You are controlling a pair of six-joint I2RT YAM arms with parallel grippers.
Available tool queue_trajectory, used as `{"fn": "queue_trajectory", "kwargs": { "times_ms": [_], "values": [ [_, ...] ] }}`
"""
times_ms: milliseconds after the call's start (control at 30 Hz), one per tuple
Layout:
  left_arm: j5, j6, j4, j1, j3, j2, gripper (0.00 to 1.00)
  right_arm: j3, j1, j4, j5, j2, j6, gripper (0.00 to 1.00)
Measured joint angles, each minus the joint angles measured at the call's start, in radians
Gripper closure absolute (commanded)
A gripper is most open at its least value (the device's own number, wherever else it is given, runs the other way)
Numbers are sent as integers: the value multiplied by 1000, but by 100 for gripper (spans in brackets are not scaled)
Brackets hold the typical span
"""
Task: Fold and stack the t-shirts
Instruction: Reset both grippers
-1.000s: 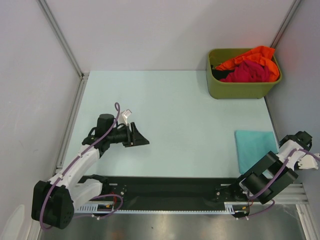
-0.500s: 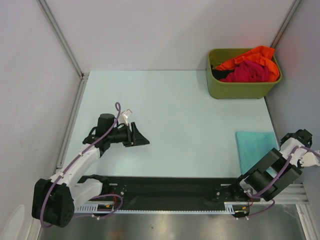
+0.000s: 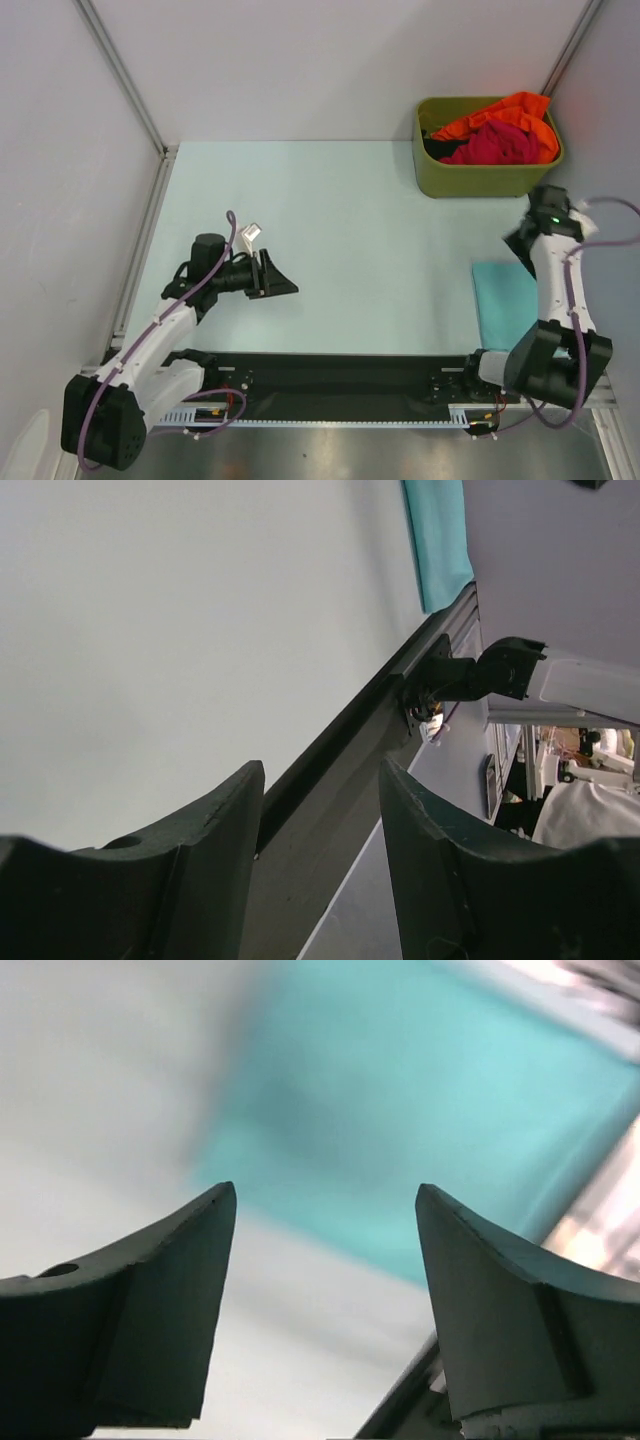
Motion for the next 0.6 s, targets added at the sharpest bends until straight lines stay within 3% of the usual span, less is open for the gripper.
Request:
{"fn": "queue_trajectory", "kwargs": {
  "times_ms": [167, 200, 267, 400, 600],
  "values": [
    [2, -35, 4, 1, -79, -100, 44, 101, 543, 102, -105, -4, 61, 19],
    [7, -43, 5, 1, -96, -121, 44, 95, 620, 116, -134, -8, 73, 1],
    [21, -66, 11, 1, -120, -153, 44, 55, 726, 158, -204, -27, 99, 0],
    [58, -143, 74, -2, -173, -225, 41, -124, 803, 238, -367, -105, 145, 0],
    [83, -381, 316, -28, -317, -407, 30, -459, 830, 386, -598, -289, 222, 0]
  ]
}}
